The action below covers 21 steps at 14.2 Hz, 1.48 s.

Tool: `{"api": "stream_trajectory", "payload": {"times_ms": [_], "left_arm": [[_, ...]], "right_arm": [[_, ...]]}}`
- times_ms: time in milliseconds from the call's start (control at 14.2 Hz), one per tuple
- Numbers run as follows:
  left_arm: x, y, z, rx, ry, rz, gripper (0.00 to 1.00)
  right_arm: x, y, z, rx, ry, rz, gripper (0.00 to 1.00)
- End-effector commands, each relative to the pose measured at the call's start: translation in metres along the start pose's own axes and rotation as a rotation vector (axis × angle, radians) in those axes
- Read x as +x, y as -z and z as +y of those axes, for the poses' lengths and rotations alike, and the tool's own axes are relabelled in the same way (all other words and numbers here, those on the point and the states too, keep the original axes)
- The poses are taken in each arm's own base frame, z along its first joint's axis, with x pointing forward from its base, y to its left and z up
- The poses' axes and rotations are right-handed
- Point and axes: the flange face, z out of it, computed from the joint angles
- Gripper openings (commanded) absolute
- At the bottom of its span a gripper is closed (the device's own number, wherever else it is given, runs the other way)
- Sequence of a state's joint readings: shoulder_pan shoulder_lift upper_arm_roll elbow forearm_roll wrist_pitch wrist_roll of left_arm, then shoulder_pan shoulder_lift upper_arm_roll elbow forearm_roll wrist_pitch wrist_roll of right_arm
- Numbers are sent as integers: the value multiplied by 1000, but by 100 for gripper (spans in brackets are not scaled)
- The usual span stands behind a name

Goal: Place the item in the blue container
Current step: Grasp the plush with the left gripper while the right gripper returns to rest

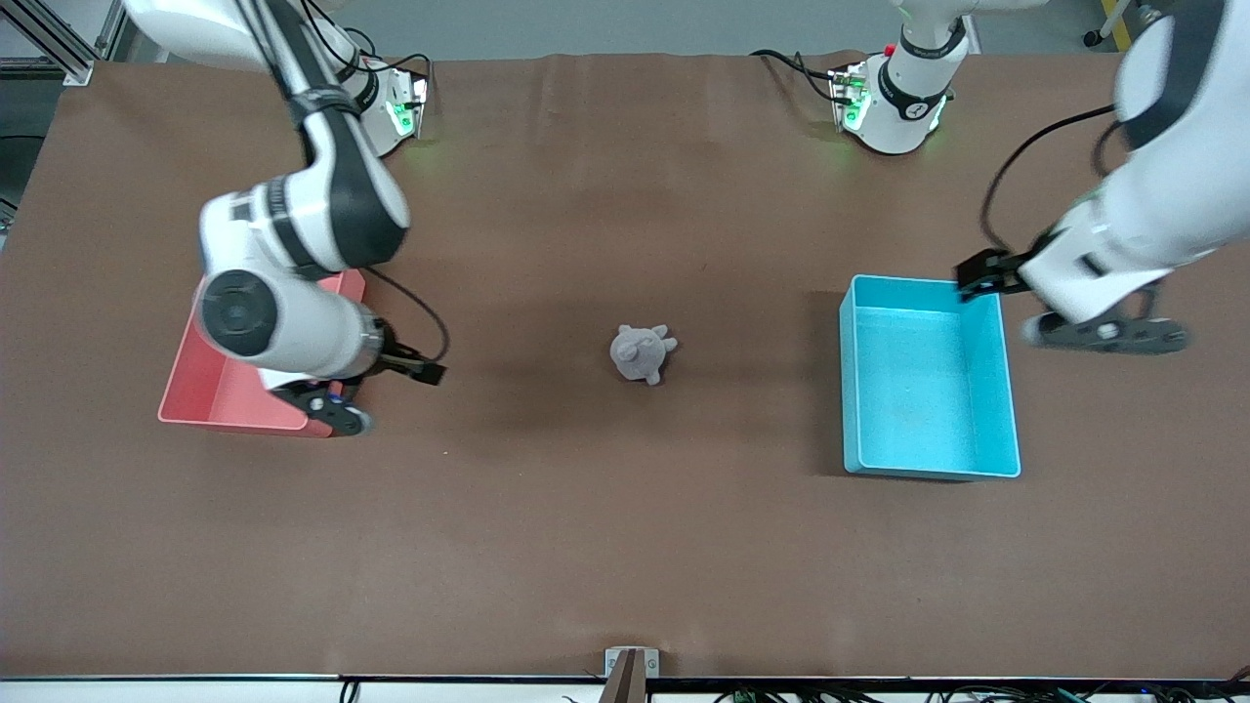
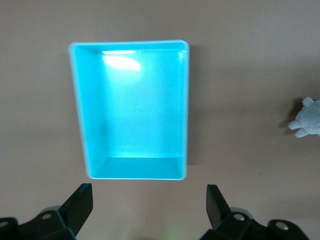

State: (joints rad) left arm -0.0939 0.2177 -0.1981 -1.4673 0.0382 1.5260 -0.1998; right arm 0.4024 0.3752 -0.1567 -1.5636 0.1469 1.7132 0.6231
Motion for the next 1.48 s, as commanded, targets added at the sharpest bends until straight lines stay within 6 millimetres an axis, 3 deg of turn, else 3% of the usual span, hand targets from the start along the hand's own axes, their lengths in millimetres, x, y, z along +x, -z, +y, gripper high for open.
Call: {"api": "stream_trajectory", "payload": {"times_ms": [0,211,422,562,703,914,1054,1195,1405], "left_arm": [[5,-38,79,12,59,-42,100],[7,-96,178,20,242,-36,100],[24,-156,241,-46,495,20,100],[28,-210,288,-99,644,24,100],[31,-244,329,-174,735,58,100],[20,-278,360,-196,824,52,100],[2,-291,377,-158,808,58,100],[-3,-300,370,-70,800,41,100],[-8,-321,375,-39,789,27,100]], "right_arm": [[2,16,56,-32,126,3,100],[30,35,119,-51,262,17,100],[46,49,171,-36,324,11,100],[47,58,184,-33,310,6,100],[41,87,189,-28,291,15,100],[32,120,192,-29,282,12,100],[30,138,197,-18,275,17,100],[30,149,202,-18,271,36,100],[44,150,239,5,222,32,100]]}}
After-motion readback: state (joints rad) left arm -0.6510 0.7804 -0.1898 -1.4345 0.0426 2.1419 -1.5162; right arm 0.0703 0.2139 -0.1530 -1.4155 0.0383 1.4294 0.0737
